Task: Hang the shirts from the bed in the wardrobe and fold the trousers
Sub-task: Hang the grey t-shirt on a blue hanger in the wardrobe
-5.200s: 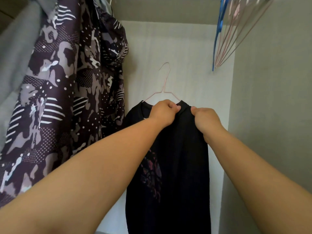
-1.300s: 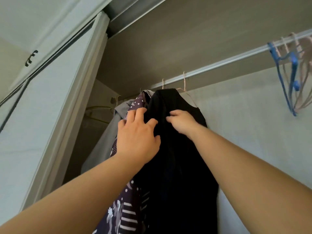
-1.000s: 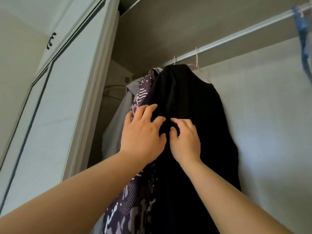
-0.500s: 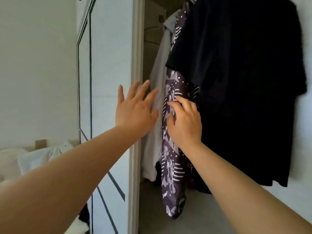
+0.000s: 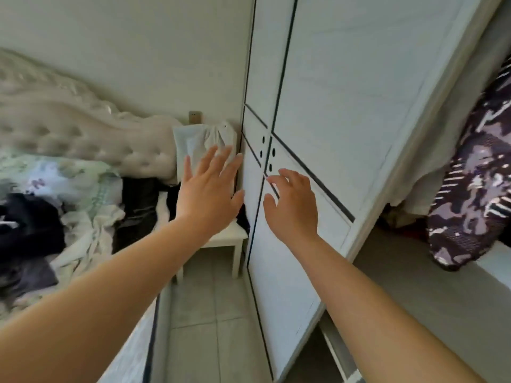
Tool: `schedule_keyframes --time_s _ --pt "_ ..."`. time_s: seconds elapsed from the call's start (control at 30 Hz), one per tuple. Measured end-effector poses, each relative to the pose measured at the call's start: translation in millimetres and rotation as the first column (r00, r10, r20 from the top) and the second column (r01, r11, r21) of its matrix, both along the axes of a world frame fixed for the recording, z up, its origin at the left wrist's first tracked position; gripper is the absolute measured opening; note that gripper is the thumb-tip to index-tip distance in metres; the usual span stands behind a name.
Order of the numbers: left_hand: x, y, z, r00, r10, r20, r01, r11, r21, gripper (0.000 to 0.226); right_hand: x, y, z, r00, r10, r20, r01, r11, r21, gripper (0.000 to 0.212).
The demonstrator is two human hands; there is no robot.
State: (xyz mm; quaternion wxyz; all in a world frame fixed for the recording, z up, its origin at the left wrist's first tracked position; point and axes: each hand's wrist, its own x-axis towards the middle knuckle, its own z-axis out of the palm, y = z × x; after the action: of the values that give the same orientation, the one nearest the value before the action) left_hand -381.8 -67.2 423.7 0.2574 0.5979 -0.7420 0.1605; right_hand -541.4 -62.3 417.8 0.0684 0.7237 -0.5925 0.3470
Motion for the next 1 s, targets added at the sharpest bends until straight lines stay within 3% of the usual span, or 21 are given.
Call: schedule_keyframes --time_s 0.17,0.33,0.6,0.87,1.0 --pt "85 6 -77 0.989 0.144 -0.04 -0.136 0.979 0.154 0.066 70 -23 -74 0.987 0.159 0.007 -0.158 0.974 0.16 0.048" --pt "157 -4 -141 0.936 0.345 -0.071 -0.299 0.883 0.362 0.066 158 -65 -133 0.944 0.329 0.031 -0.322 0.897 0.302 0.05" --pt "236 -32 -204 0.776 0.618 -0.123 -0.504 0.725 0.469 0.064 287 -109 -216 0.853 0.46 0.246 -0.518 0.689 0.508 0.052" --pt "310 -42 -256 0.629 0.764 -0.145 -0.582 0.586 0.564 0.064 393 -136 -256 0.763 0.585 0.274 -0.614 0.522 0.592 0.047" --pt "357 -52 -274 0.6 0.789 -0.133 -0.596 0.552 0.584 0.066 440 -150 -276 0.758 0.599 0.258 -0.595 0.474 0.649 0.045"
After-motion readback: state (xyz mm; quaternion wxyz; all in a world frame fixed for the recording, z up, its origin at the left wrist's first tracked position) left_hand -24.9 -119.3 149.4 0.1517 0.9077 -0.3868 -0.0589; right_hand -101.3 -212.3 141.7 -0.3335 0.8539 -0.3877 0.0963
